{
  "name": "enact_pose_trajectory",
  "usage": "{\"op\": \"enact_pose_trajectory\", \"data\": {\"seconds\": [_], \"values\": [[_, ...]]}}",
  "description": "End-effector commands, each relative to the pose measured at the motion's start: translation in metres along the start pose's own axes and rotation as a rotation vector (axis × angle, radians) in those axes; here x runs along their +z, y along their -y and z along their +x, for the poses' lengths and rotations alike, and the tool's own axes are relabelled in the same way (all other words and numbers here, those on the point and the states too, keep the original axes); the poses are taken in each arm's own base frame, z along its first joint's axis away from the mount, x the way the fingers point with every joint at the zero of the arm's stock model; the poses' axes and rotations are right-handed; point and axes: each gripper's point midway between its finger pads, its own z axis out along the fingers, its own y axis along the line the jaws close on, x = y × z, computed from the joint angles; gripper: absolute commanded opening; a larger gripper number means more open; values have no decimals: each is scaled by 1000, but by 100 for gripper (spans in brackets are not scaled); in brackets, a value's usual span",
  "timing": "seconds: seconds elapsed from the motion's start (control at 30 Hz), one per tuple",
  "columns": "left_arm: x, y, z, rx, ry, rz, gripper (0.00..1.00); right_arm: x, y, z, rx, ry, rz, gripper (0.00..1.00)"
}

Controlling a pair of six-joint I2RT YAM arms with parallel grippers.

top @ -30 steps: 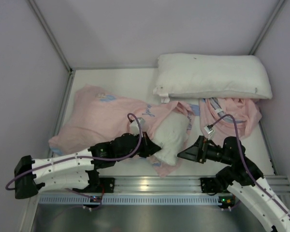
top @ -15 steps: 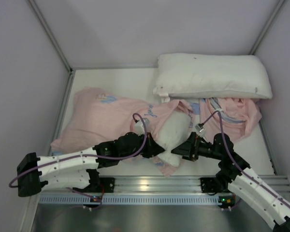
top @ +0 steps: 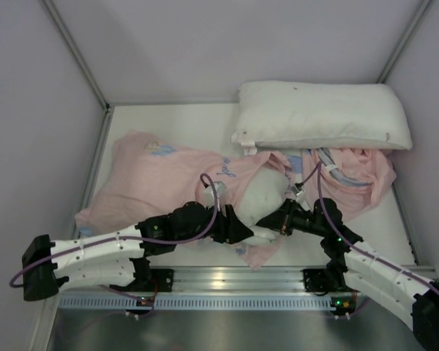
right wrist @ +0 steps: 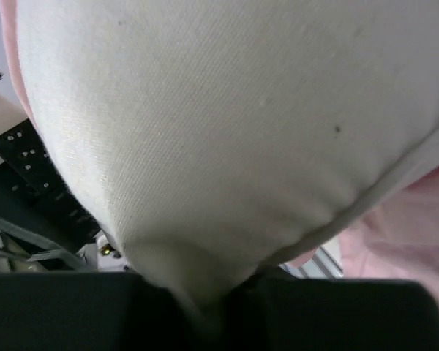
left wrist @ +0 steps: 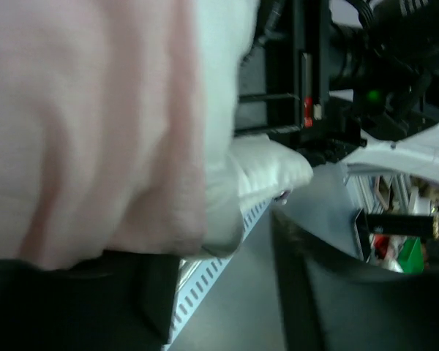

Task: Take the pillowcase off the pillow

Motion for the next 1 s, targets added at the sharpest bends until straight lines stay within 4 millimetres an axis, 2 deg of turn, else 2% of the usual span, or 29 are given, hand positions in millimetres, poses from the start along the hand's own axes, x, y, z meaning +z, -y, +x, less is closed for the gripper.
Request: {"op": "enact_pose_trajectory", "data": {"seconds": [0.0,0.07,0.1,0.17,0.2,0.27,0.3,0.33,0.37,0.4,0.5,0.53,0.6,0.63,0.7,0.73,0.77,0.8,0.83,0.9,0.93,0.97], "values": [[-18,50,-4,26,-27,199,67,6,-4,-27,-69,130,-7,0],[-34,61,-15,41,11,225,73,5,6,-25,-70,126,42,0],[-39,54,-13,45,2,188,76,4,12,-26,-74,140,65,0],[-63,70,-33,61,65,216,81,-1,27,-18,-81,130,108,0],[-67,67,-45,65,114,176,83,-3,33,-15,-78,127,124,0],[-75,54,-53,103,134,77,88,-10,46,-4,-85,106,140,0],[-83,59,-77,107,211,30,89,-14,59,7,-71,69,176,0],[-77,42,-73,150,176,-74,90,-17,62,13,-76,57,169,0],[-75,41,-79,176,177,-115,90,-20,67,19,-73,44,179,0],[-67,49,-92,204,188,-155,91,-27,74,28,-61,19,200,0],[-48,47,-106,339,153,-259,94,-37,85,37,-66,8,237,0],[-29,55,-116,417,125,-287,95,-44,87,41,-62,11,255,0],[-13,48,-124,481,74,-367,95,-49,88,40,-63,35,269,0],[8,51,-134,549,59,-411,95,-52,86,41,-63,41,259,0],[25,48,-139,612,32,-453,95,-54,83,42,-48,48,245,0],[44,36,-136,660,-8,-495,96,-55,79,41,-54,58,227,0],[51,41,-147,673,15,-503,96,-56,80,42,-49,55,240,0],[59,41,-149,687,9,-509,96,-57,81,41,-59,56,250,0],[78,29,-142,729,-40,-531,96,-59,76,39,-68,61,252,0],[92,30,-149,748,-41,-542,96,-62,73,35,-92,80,261,0],[106,14,-143,770,-84,-586,96,-63,67,33,-99,87,257,0],[110,15,-151,780,-62,-613,96,-64,65,32,-105,92,257,0]]}}
